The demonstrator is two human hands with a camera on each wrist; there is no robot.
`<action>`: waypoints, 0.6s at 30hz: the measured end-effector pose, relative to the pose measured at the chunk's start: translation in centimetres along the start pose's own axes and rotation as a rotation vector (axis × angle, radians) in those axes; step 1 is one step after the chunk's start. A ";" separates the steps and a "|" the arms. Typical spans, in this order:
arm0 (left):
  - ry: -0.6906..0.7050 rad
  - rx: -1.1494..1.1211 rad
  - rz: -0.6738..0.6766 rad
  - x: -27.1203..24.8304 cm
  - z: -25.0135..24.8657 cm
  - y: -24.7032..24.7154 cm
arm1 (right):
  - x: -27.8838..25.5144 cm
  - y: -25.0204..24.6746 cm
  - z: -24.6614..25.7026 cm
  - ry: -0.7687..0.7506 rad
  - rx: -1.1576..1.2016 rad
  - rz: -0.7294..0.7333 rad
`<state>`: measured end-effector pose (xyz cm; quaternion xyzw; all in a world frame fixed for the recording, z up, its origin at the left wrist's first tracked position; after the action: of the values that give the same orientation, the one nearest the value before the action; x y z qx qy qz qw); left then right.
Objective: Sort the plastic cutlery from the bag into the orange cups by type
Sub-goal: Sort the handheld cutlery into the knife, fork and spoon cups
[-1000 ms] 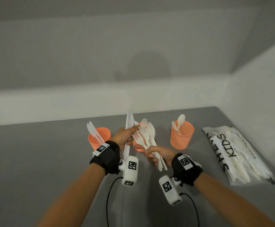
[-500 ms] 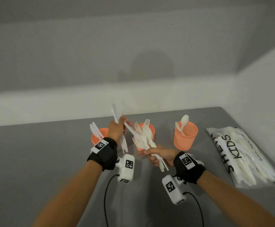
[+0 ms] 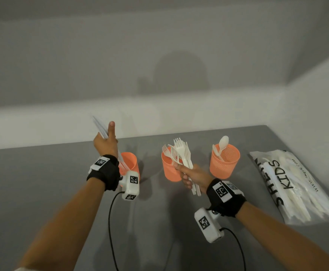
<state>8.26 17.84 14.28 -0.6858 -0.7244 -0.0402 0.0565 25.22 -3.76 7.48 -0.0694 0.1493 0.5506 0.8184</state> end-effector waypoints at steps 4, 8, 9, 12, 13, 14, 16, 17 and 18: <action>-0.060 0.018 0.066 -1.1 3.8 0.2 | 0.0 0.4 0.7 -0.014 -0.004 -0.001; -0.080 0.100 0.171 -1.5 5.5 0.4 | 0.1 0.7 0.5 0.012 0.027 0.003; -0.070 0.124 0.185 -1.4 5.6 0.3 | 0.2 0.7 0.3 0.022 0.042 0.001; 0.049 0.285 0.179 -1.4 4.6 0.0 | 0.3 0.8 -0.3 0.048 0.070 -0.005; 0.120 0.339 0.167 -1.6 3.9 -0.1 | 0.3 0.7 -0.5 0.052 0.068 -0.004; 0.194 0.377 0.155 -1.8 3.1 -0.1 | 0.4 0.7 -0.6 0.051 0.064 -0.001; 0.340 0.389 0.141 -2.8 1.1 0.1 | 0.5 0.7 -1.0 0.049 0.080 0.004; 0.391 0.356 0.156 -3.5 0.2 0.5 | 0.6 0.7 -1.1 0.050 0.098 0.002; 0.404 0.302 0.188 -4.3 -0.5 1.0 | 0.7 0.6 -1.3 0.051 0.117 -0.004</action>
<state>9.53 13.55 14.15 -0.7118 -0.6295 -0.0623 0.3053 24.64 -3.29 6.02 -0.0360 0.2018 0.5374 0.8181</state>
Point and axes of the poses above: each hand's wrist, its own x-axis towards the middle knuckle, its own y-axis out of the palm, z = x × y, the point moved 6 cm from there along x, towards the middle knuckle
